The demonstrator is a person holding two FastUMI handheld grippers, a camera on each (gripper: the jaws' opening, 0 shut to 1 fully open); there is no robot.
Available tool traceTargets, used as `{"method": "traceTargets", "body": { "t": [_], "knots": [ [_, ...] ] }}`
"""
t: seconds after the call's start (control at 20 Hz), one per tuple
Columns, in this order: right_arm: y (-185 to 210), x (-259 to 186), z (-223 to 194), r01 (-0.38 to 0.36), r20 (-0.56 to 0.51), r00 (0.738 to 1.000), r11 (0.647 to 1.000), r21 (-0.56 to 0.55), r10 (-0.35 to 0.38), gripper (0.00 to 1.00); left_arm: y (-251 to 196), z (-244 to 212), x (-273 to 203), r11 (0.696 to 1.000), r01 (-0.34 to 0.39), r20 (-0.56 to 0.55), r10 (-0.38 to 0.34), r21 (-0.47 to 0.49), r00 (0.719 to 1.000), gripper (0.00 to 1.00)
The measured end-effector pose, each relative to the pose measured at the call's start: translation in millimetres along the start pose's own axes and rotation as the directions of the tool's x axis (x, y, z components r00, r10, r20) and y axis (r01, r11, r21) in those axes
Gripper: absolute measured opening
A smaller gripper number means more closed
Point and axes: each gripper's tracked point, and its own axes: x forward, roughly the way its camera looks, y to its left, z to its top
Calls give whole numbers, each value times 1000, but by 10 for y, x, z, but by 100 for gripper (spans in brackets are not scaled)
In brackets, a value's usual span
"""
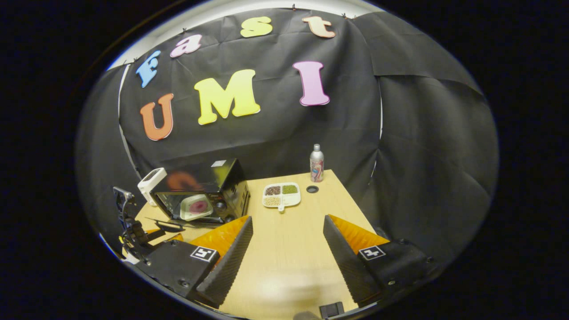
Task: Open the electric oven with the left hand, put the food in, and close the electric oven.
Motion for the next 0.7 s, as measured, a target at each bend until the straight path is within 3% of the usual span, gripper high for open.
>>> {"method": "traceTargets", "body": {
  "t": [0.15, 0.35, 0.7],
  "knots": [
    [-30, -6, 0, 7, 4, 1000, 1000, 3, -7, 100, 38, 222, 64, 1000, -3, 24, 3, 4, 1000, 97],
    [-30, -22, 1, 9, 9, 1000, 1000, 3, -9, 96, 64, 471, 126, 1000, -7, 63, 6, 14, 998, 96],
    [-37, -75, -6, 13, 16, 1000, 1000, 6, -13, 96, -6, 408, 106, 1000, 8, 50, -9, 28, 999, 97]
  ]
}}
